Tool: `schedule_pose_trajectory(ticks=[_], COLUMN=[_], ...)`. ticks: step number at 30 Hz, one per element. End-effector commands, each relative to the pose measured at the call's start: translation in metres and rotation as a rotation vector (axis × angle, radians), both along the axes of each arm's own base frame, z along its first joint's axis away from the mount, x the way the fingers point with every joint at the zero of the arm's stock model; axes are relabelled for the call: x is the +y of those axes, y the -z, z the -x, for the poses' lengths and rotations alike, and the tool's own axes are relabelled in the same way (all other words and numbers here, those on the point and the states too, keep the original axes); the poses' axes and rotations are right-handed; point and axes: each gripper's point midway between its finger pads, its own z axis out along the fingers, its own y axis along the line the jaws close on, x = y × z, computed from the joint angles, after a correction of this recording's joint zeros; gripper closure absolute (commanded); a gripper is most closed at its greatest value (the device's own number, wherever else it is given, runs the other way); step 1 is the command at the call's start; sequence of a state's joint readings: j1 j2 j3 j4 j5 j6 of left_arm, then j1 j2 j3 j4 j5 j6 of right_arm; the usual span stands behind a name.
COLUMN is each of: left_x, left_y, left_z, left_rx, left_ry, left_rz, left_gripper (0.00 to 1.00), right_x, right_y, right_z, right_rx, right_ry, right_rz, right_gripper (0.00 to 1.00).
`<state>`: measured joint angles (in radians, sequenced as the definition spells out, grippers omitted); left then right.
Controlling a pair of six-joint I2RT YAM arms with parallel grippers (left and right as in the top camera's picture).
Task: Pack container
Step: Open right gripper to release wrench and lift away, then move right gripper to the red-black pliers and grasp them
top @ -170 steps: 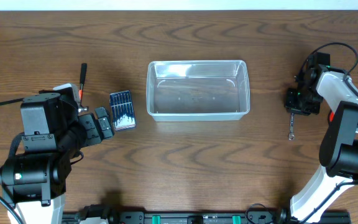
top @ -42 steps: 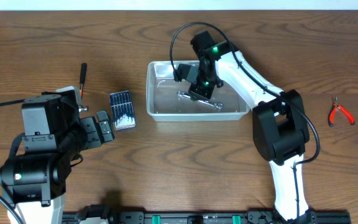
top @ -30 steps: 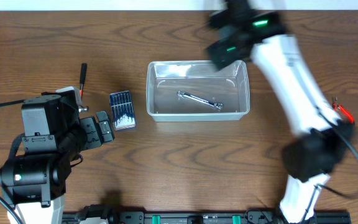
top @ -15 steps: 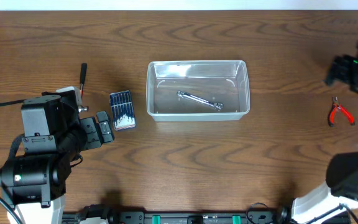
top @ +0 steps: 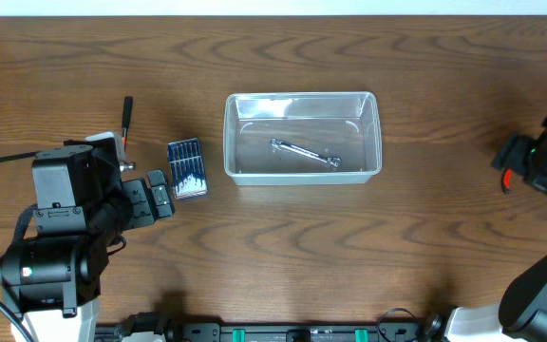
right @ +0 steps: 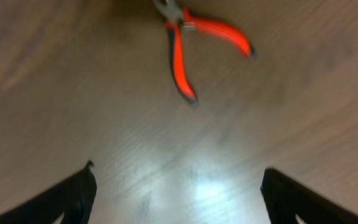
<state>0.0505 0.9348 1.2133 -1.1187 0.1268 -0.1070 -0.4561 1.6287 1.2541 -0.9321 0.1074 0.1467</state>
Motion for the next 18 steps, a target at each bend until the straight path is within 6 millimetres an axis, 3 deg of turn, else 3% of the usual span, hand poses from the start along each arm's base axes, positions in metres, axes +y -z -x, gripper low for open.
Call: schedule_pose_trajectory(ticks=[1, 9, 18], left_x=[0.002, 0.002, 0.002], left_y=[-0.008, -0.008, -0.008], left_z=[0.000, 0.000, 0.000], left_rx=[-0.024, -0.024, -0.024], left_ry=[0.003, 0.002, 0.002], left_rz=[-0.015, -0.015, -0.015], left_gripper=[0.02, 0.02, 0.02], right_x=[0.000, -0.003, 0.001], right_y=[0.018, 0.046, 0.095], right_z=[-0.001, -0.007, -0.005], right_rx=[-0.002, 0.014, 0.106], right_ry=[-0.086, -0.116, -0.115], right_rz=[0.021, 0.018, -0.062], right_gripper=[0.14, 0.13, 0.14])
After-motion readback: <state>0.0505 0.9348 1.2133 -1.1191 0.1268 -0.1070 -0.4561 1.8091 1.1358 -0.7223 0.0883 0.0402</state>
